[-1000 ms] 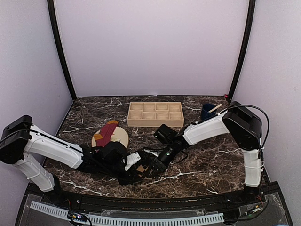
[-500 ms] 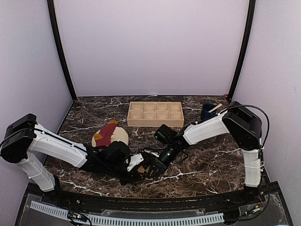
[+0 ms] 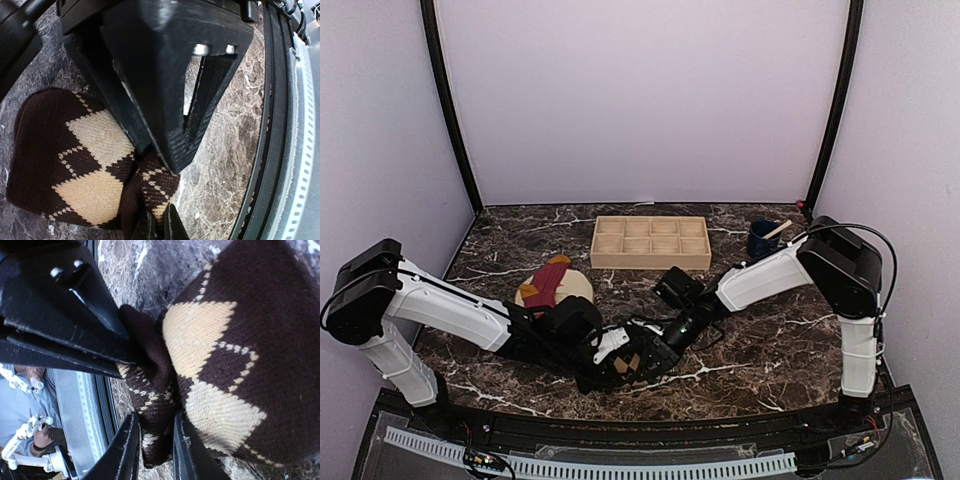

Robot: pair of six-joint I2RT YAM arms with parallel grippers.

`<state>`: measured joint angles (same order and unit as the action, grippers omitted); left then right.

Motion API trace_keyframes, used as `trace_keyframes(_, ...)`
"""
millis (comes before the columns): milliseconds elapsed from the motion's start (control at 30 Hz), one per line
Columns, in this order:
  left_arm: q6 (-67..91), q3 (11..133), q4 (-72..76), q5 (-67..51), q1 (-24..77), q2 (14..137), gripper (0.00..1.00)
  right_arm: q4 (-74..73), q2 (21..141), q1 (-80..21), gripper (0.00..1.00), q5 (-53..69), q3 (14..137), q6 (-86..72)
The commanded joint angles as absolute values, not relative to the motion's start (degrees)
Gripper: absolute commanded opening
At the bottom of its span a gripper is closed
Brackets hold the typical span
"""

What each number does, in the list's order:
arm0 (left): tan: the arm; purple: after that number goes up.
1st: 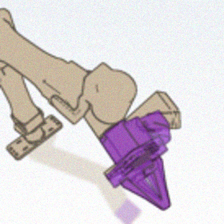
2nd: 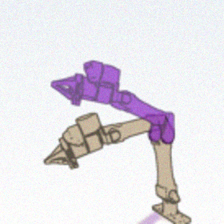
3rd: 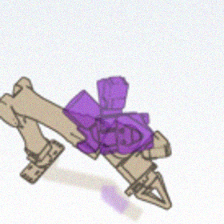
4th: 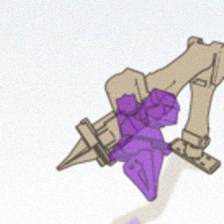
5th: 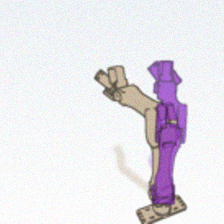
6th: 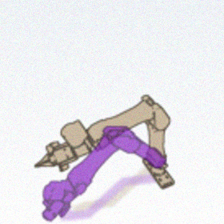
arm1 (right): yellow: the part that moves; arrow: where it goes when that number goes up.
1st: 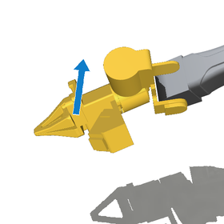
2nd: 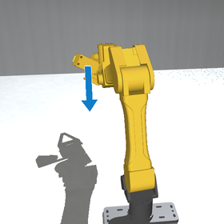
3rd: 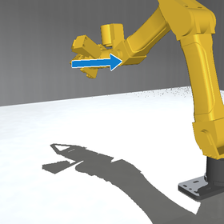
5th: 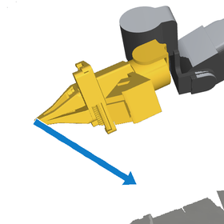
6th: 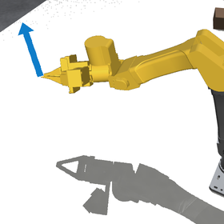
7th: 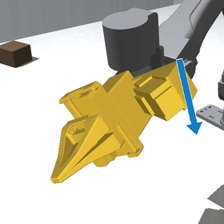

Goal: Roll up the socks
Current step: Roll the sock at the center of the board.

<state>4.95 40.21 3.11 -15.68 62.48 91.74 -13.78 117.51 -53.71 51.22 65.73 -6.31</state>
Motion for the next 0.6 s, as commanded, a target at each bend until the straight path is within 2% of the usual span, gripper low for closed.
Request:
trace_keyframes(0,6.6,40.9,0.1,-21.8,60.3,91.9,0.00,-10.9,116.4,-52.7,0.24,48.1,62.4,-8.3)
trace_keyframes(567,10.5,42.9,-0.9,-35.1,52.7,97.0,0.00,-0.1,110.2,-49.9,0.26,45.1,55.3,-13.0)
